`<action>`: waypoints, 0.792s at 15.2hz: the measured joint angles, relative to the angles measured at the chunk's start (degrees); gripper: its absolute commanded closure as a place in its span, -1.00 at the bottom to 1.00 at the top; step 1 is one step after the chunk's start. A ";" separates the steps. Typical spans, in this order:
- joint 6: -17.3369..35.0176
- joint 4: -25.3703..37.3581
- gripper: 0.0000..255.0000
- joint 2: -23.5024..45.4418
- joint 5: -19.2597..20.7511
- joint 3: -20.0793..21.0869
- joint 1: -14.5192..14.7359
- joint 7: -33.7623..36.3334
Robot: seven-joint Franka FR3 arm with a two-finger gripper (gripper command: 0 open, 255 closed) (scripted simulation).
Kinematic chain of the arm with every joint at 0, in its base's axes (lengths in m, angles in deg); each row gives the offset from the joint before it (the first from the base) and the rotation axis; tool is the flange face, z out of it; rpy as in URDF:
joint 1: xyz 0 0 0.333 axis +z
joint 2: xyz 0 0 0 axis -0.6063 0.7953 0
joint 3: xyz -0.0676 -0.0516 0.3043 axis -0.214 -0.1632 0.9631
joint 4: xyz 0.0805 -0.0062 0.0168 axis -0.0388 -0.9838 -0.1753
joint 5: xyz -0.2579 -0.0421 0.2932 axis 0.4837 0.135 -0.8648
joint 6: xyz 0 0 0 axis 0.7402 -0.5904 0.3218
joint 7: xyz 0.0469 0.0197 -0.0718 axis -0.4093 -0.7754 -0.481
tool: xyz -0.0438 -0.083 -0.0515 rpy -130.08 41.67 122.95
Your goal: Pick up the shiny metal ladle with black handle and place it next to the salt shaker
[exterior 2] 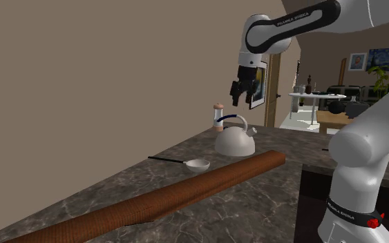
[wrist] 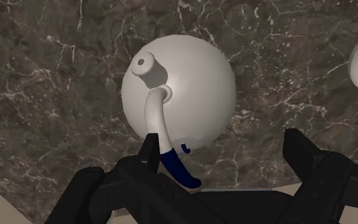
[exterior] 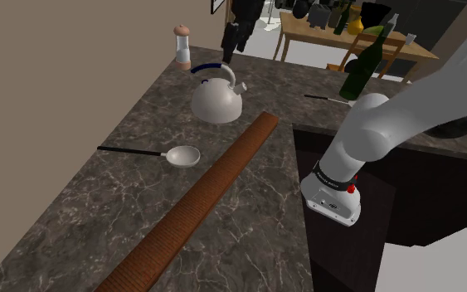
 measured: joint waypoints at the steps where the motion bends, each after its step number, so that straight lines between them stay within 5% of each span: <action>1: 1.19 -0.20 -1.00 1.17 -0.51 0.65 0.52 0.34; 12: 13.18 2.78 -1.00 17.83 -4.10 7.04 5.15 2.72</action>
